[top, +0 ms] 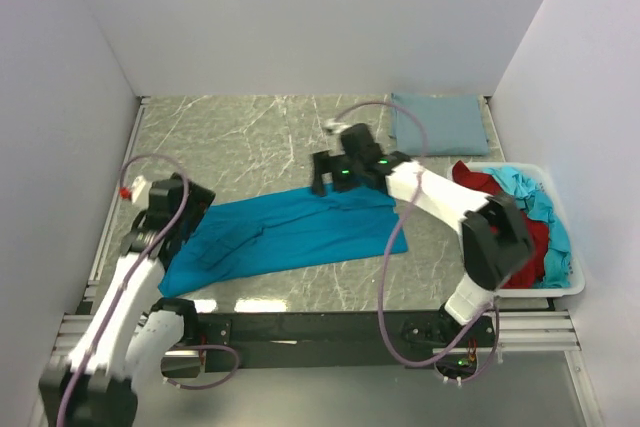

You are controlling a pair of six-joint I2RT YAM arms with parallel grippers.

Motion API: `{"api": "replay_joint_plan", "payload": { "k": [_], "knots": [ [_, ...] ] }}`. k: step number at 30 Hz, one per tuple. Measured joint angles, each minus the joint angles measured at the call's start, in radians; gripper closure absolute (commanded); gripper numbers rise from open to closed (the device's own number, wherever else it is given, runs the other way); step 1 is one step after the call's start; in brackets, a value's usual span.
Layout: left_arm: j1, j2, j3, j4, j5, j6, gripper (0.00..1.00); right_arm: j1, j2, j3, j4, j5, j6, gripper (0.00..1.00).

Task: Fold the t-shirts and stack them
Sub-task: Fold the tshirt

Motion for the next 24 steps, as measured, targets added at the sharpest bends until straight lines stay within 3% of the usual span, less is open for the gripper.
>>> {"api": "replay_joint_plan", "payload": {
  "k": [4,8,17,24],
  "knots": [
    [0.068,0.254,0.018,0.174,0.112,0.042,0.0,0.13,0.203,0.167,0.061,-0.245,-0.054,0.15],
    [0.182,0.406,0.017,0.297,0.248,0.069,0.0,0.218,0.424,0.366,0.067,-0.408,-0.078,0.15],
    [0.307,0.558,-0.051,0.486,0.421,0.107,0.01,0.288,0.745,0.687,0.039,-0.552,-0.088,0.14],
    [0.371,0.631,-0.073,0.578,0.527,0.123,0.0,0.318,0.759,0.679,0.043,-0.596,-0.116,0.15]
  ]
}}
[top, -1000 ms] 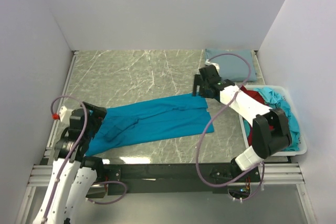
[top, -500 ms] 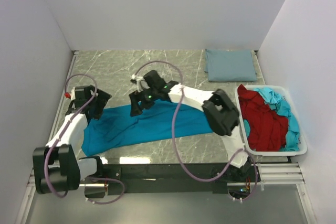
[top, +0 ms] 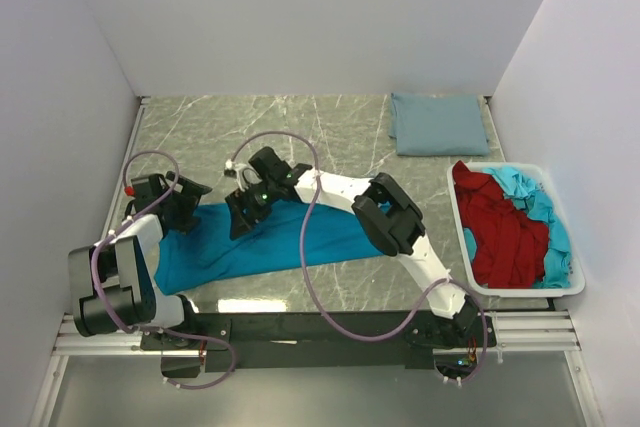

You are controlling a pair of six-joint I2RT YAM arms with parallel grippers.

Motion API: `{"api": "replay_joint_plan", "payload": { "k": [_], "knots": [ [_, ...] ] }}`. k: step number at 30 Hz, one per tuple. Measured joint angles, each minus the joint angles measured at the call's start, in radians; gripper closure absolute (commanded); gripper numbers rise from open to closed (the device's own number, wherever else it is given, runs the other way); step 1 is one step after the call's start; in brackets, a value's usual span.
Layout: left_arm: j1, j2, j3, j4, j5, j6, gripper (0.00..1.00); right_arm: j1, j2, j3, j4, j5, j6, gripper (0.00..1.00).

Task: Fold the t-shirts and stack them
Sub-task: Fold the tshirt

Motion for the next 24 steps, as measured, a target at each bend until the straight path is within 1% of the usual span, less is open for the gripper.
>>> {"api": "replay_joint_plan", "payload": {
  "k": [6,12,14,19,24],
  "knots": [
    [0.013,0.017,-0.006,0.039,0.04,0.009,0.01,0.027,-0.13,-0.233,0.094,-0.023,-0.022,0.15],
    [0.014,0.017,-0.006,0.039,0.041,0.026,0.01,0.042,-0.338,-0.538,0.172,-0.003,-0.019,0.14],
    [0.014,0.016,-0.006,0.039,0.04,0.03,0.01,0.045,-0.413,-0.615,0.18,0.019,-0.017,0.14],
    [0.014,-0.011,-0.006,0.002,0.014,0.044,0.01,0.048,-0.536,-0.678,0.216,0.099,-0.015,0.14],
    [0.017,-0.089,-0.008,-0.093,-0.039,0.047,0.01,0.033,-0.583,-0.671,0.201,0.303,0.025,0.13]
  ]
}}
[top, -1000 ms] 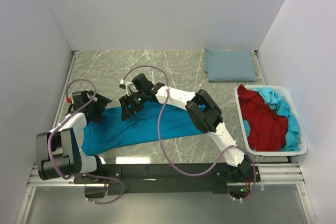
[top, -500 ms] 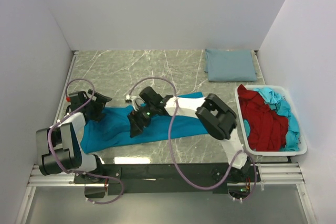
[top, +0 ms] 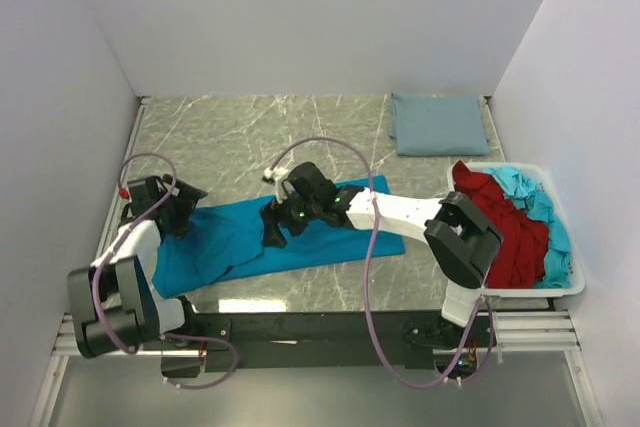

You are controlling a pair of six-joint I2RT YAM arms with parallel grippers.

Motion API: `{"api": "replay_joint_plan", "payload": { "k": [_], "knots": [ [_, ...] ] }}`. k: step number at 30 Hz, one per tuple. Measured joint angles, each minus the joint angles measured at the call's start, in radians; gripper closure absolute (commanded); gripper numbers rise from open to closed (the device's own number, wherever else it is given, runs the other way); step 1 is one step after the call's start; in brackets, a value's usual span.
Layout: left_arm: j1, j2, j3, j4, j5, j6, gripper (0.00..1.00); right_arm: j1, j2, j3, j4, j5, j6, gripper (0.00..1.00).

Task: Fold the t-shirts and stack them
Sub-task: Fold the tshirt

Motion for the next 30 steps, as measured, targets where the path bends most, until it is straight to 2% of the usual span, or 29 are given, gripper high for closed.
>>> {"api": "replay_joint_plan", "payload": {
  "k": [4,8,13,17,23,25,30],
  "knots": [
    [0.001,-0.13,-0.002,-0.077,-0.035,-0.008,0.01,-0.094,-0.002,0.0,-0.048,0.13,0.057,0.12],
    [0.0,-0.245,-0.014,-0.116,-0.045,-0.018,0.01,-0.266,-0.003,-0.007,-0.082,0.206,0.12,0.12],
    [-0.018,-0.253,-0.09,-0.106,-0.029,-0.034,0.01,-0.446,0.002,-0.007,-0.122,0.248,0.165,0.11],
    [-0.033,-0.15,-0.115,-0.075,0.002,-0.05,0.01,-0.501,0.048,0.003,-0.143,0.256,0.173,0.11],
    [-0.037,0.05,-0.035,0.097,0.031,-0.064,0.01,-0.529,0.08,-0.016,-0.148,0.235,0.179,0.11],
    [-0.042,0.168,0.039,0.158,0.054,-0.075,0.01,-0.533,0.062,-0.046,-0.127,0.228,0.183,0.11],
    [-0.101,0.494,0.351,0.246,0.085,-0.082,0.01,-0.532,-0.071,-0.235,-0.04,0.198,0.207,0.1]
  ]
}}
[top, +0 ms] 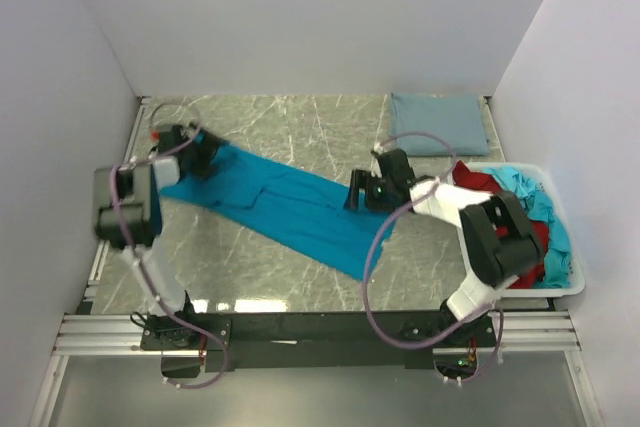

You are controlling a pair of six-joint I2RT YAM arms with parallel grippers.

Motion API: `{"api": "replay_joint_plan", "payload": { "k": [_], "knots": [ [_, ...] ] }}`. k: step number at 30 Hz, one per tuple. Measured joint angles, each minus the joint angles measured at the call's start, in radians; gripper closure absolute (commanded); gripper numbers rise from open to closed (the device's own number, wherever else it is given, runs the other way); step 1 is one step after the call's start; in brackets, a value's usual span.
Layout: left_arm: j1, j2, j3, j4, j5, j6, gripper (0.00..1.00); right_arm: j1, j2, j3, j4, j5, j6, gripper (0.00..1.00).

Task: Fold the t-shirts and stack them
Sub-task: Fold the tshirt

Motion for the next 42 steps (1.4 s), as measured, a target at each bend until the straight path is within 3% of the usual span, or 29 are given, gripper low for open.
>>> {"api": "replay_joint_plan", "payload": {
  "k": [4,8,10,12,20,31,33,36,39,42],
  "knots": [
    [-0.136,0.383,0.534,-0.057,-0.018,0.034,0.01,0.091,-0.19,-0.199,-0.014,0.003,0.02,0.1],
    [-0.27,0.738,1.103,-0.154,0.005,0.061,0.01,0.345,-0.317,-0.318,-0.017,-0.021,0.068,0.1],
    [-0.329,0.873,1.311,-0.169,0.035,0.069,0.01,0.454,-0.343,-0.344,-0.011,-0.051,0.101,0.1],
    [-0.377,0.948,1.404,-0.128,0.074,0.066,0.0,0.512,-0.349,-0.349,-0.01,-0.069,0.124,0.1],
    [-0.462,0.984,1.373,0.061,0.152,0.064,0.01,0.566,-0.348,-0.321,-0.056,-0.047,0.142,0.1],
    [-0.46,0.909,1.406,-0.083,0.114,0.136,0.01,0.565,-0.471,-0.194,-0.219,0.129,0.139,0.09],
    [-0.46,0.824,1.365,-0.121,0.113,0.152,0.01,0.563,-0.518,-0.174,-0.241,0.182,0.145,0.08],
    [-0.457,0.573,1.18,-0.163,0.115,0.18,0.01,0.543,-0.573,-0.166,-0.269,0.239,0.158,0.08],
    [-0.461,0.254,0.932,-0.21,0.093,0.202,0.01,0.502,-0.596,-0.166,-0.287,0.262,0.169,0.08],
    [-0.488,-0.109,0.581,-0.146,0.051,0.209,0.01,0.472,-0.59,-0.166,-0.29,0.261,0.168,0.08]
  ]
}}
